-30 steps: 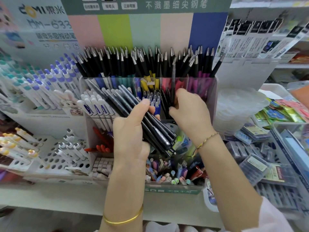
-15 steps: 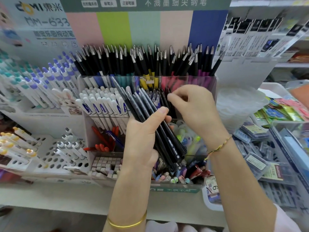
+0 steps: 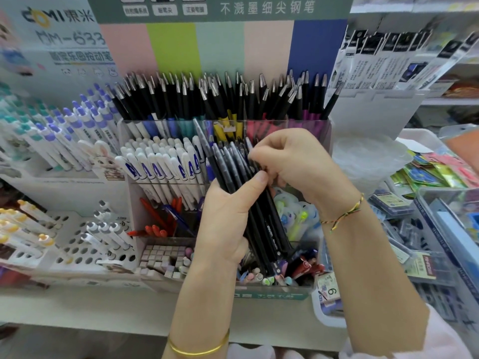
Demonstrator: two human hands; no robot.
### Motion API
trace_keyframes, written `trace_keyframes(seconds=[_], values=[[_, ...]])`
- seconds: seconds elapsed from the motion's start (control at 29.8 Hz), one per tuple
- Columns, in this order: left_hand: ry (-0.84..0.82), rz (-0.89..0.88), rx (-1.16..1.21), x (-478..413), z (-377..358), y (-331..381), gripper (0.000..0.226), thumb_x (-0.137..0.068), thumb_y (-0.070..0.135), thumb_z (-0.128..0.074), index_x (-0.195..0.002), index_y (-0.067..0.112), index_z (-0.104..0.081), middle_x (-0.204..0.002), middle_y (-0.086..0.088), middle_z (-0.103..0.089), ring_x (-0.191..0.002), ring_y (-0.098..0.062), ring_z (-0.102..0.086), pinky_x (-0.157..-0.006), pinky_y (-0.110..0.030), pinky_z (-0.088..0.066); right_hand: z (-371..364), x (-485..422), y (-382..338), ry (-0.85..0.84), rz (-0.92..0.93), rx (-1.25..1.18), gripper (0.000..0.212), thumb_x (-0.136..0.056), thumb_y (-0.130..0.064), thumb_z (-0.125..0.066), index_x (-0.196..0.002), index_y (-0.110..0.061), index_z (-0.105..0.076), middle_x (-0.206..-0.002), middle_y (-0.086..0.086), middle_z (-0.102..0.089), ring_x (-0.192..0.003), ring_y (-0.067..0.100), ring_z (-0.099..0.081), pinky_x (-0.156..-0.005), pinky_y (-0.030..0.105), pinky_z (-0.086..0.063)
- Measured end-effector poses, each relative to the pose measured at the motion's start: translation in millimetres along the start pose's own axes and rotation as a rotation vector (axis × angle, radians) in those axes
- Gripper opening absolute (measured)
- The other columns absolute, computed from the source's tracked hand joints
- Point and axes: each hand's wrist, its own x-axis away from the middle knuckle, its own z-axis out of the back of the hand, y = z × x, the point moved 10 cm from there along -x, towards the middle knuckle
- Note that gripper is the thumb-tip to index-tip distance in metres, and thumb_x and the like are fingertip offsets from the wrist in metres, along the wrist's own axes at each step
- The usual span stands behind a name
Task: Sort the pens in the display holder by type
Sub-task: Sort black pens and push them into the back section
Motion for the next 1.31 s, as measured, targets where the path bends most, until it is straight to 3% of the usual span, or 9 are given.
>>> trace_keyframes(seconds=[0.2,0.3,0.4,0.6,0.84,0.97,1.11,1.21,1.31], values=[[0.086,-0.003,-0.081,-3,18,0,0.031,-0.082,0.005,-0.068,-0.109,-0.006,-0.058,-0.069,-0.005,-0.064,-0.063,-0.020,-0.064,-0.056,-0.030,-0.053,61,3,-5,0.526,0.117,-0.365,0.015,-0.087,-0.011,-0.056,-0.073,-0.017,-0.057,-0.054,-0.004,-0.052,-0.044,0.009,-0.046,-0.044,0.022,-0.038],[0.098,-0.015,-0.096,-4,21,2,0.035,-0.084,0.002,-0.065,-0.116,-0.008,-0.055,-0.078,-0.009,-0.064,-0.062,-0.014,-0.064,-0.055,-0.024,-0.053,82,22,-15,0.810,0.265,-0.310,0.008,-0.085,-0.019,-0.055,-0.078,-0.022,-0.054,-0.067,-0.009,-0.054,-0.060,0.011,-0.053,-0.058,0.027,-0.045],[0.095,0.004,-0.051,-5,20,0,0.035,-0.086,-0.003,-0.060,-0.120,-0.007,-0.052,-0.083,-0.006,-0.064,-0.063,-0.012,-0.064,-0.056,-0.025,-0.053,79,37,-34,0.902,0.412,-0.130,0.005,-0.088,-0.011,-0.055,-0.086,-0.016,-0.054,-0.073,-0.017,-0.050,-0.065,-0.005,-0.051,-0.065,0.010,-0.040],[0.081,0.037,-0.034,-4,15,-3,0.017,-0.087,-0.003,-0.060,-0.103,0.001,-0.060,-0.077,-0.001,-0.067,-0.062,-0.010,-0.066,-0.053,-0.025,-0.052,28,13,-5,0.520,0.253,0.299,0.011,-0.087,-0.021,-0.062,-0.093,-0.012,-0.066,-0.085,-0.002,-0.067,-0.082,0.018,-0.062,-0.074,0.039,-0.051],[0.027,0.037,-0.053,-3,8,-3,0.022,-0.086,-0.002,-0.060,-0.106,0.006,-0.059,-0.074,0.005,-0.071,-0.064,-0.008,-0.068,-0.053,-0.023,-0.053,11,1,30,0.335,-0.023,0.649,0.018,-0.087,-0.034,-0.061,-0.092,-0.017,-0.065,-0.098,0.002,-0.064,-0.094,0.023,-0.058,-0.070,0.031,-0.044],[0.011,0.035,-0.078,-4,8,-3,0.025,-0.086,0.000,-0.062,-0.107,0.012,-0.059,-0.077,0.005,-0.072,-0.068,-0.009,-0.069,-0.054,-0.025,-0.054,21,10,12,0.389,0.109,0.337,0.017,-0.088,-0.029,-0.062,-0.080,-0.014,-0.067,-0.081,-0.003,-0.064,-0.078,0.013,-0.059,-0.068,0.029,-0.046],[-0.033,0.018,-0.090,-6,2,-1,0.027,-0.085,0.000,-0.063,-0.111,0.006,-0.061,-0.076,-0.003,-0.069,-0.068,-0.014,-0.068,-0.056,-0.026,-0.052,-4,11,8,0.028,0.020,-0.135,0.031,-0.088,-0.028,-0.063,-0.068,-0.005,-0.064,-0.050,-0.004,-0.053,-0.047,0.011,-0.054,-0.048,0.022,-0.046],[-0.049,0.016,-0.091,-7,1,0,0.022,-0.086,0.001,-0.061,-0.106,0.009,-0.062,-0.073,-0.002,-0.069,-0.068,-0.014,-0.068,-0.057,-0.026,-0.053,-11,11,8,-0.066,-0.018,-0.190,0.016,-0.087,-0.021,-0.066,-0.082,-0.006,-0.068,-0.054,-0.006,-0.056,-0.044,0.008,-0.053,-0.045,0.020,-0.045],[-0.041,0.016,-0.079,-8,2,1,0.020,-0.087,0.004,-0.060,-0.105,0.012,-0.064,-0.081,-0.002,-0.072,-0.075,-0.016,-0.070,-0.060,-0.029,-0.055,-4,7,12,0.019,-0.040,-0.321,0.012,-0.087,-0.016,-0.065,-0.082,-0.005,-0.067,-0.056,-0.005,-0.055,-0.045,0.006,-0.051,-0.041,0.020,-0.042]])
